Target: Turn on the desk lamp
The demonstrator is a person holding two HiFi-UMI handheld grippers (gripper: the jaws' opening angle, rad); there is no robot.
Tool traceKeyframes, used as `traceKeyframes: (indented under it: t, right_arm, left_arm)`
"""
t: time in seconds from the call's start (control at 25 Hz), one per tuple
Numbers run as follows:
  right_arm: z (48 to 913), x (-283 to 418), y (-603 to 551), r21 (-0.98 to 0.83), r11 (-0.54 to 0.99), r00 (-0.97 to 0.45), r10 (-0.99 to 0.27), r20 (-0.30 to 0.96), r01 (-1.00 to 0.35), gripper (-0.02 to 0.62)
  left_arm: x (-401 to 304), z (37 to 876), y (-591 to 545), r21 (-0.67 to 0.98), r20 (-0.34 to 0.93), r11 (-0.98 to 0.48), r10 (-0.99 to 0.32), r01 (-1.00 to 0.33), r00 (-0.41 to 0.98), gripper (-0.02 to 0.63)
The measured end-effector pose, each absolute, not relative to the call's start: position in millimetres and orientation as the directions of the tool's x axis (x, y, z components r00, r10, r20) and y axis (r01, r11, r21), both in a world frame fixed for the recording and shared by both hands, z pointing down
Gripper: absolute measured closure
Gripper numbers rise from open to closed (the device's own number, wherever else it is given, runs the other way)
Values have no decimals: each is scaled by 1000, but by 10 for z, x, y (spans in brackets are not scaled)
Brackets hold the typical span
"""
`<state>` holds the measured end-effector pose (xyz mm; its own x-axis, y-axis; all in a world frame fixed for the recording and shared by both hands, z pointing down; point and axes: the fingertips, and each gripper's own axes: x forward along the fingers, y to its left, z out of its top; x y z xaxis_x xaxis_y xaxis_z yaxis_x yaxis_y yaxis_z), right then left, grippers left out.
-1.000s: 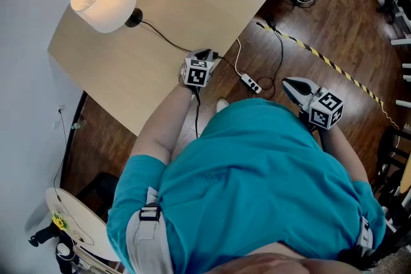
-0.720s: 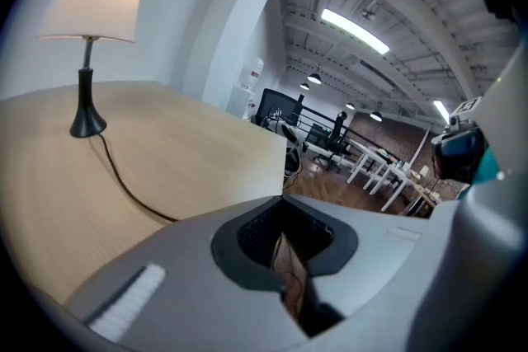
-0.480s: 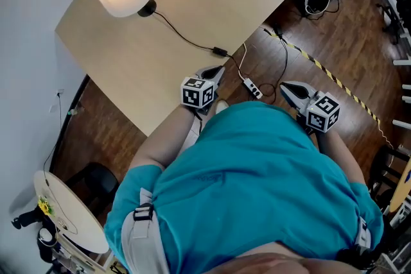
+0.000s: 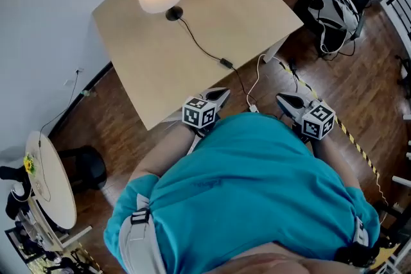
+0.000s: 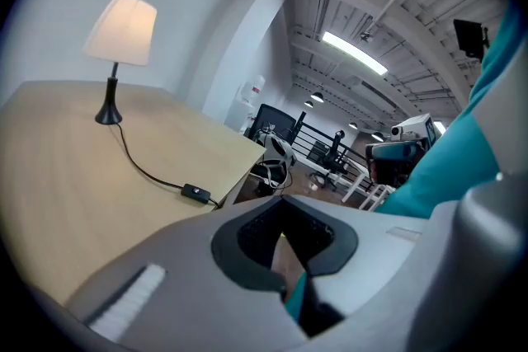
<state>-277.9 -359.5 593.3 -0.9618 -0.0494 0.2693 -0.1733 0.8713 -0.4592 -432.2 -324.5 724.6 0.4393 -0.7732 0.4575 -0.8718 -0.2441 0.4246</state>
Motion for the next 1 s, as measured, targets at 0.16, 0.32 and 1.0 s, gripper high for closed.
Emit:
traceKeyframes:
  t: [0.16,0.32,1.0]
  right_arm:
    - [6047,-1980,-3071,-433,900,-974,48,221,-54,594]
    - [6262,-1331,-2800,-437,897,-971,155,180,62,594]
    - [6617,-392,-650,-333,872,-879,436,192,360,594]
  left_arm:
    - [-3593,7237,-2534,411,419,-143,-847,-900,326,606]
    - [-2844,7435,-2062,376,445,-52,-865,-925,230,606]
    - [-1560,7518,348,230,361,109,-932,-967,-19,606]
